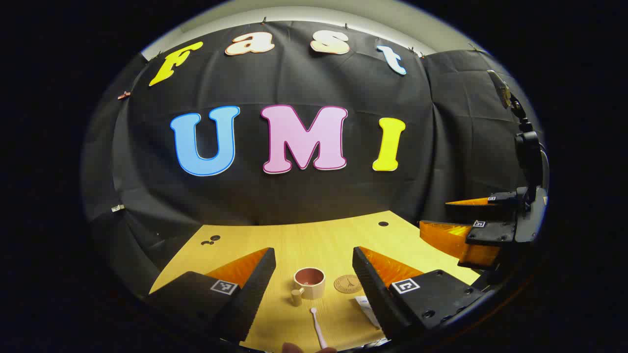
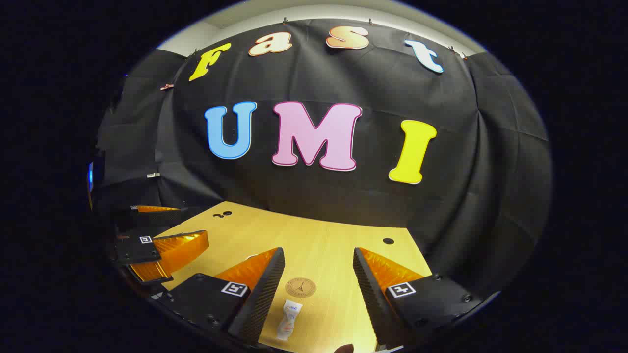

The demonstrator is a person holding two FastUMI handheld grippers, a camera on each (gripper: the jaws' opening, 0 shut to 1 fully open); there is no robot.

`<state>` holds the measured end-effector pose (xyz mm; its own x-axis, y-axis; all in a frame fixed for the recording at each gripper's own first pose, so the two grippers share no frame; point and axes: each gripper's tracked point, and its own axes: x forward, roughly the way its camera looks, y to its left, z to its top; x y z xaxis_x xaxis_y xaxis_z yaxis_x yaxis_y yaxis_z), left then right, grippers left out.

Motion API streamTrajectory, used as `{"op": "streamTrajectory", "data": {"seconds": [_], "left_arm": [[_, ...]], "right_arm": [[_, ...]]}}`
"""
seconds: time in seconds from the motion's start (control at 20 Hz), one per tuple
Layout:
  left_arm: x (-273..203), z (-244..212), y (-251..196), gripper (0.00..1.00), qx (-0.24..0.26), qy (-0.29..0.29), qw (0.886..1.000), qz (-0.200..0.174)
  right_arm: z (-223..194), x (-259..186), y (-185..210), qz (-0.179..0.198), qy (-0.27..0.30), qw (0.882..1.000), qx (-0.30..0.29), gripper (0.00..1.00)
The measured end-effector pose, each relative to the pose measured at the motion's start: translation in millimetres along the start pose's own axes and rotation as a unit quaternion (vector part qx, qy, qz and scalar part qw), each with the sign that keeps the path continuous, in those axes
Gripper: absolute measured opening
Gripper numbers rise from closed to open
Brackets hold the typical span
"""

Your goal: Put the toothbrush and toothpaste on the desktop into the cup, then pick up the cup and place it on the coaster on the desktop.

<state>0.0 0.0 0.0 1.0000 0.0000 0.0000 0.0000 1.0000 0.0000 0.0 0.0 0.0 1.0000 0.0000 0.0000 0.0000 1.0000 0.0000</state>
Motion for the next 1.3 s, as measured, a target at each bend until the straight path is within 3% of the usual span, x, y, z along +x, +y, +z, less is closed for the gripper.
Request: {"op": "streamTrajectory", "data": {"seconds": [0.35, 0.75, 1.3], "left_arm": [[-4, -43, 9, 0.98, -0.012, 0.054, 0.998, -0.001], [-16, -82, 33, 0.98, -0.028, 0.113, 0.993, 0.024], [-32, -121, 68, 0.98, -0.063, 0.17, 0.981, 0.069]], "right_arm": [[-43, 5, 15, 0.005, 0.053, 0.999, 0.005, 0.87], [-107, 23, 36, 0.015, 0.13, 0.991, 0.033, 0.86], [-223, 45, 48, 0.024, 0.267, 0.961, 0.06, 0.85]]}}
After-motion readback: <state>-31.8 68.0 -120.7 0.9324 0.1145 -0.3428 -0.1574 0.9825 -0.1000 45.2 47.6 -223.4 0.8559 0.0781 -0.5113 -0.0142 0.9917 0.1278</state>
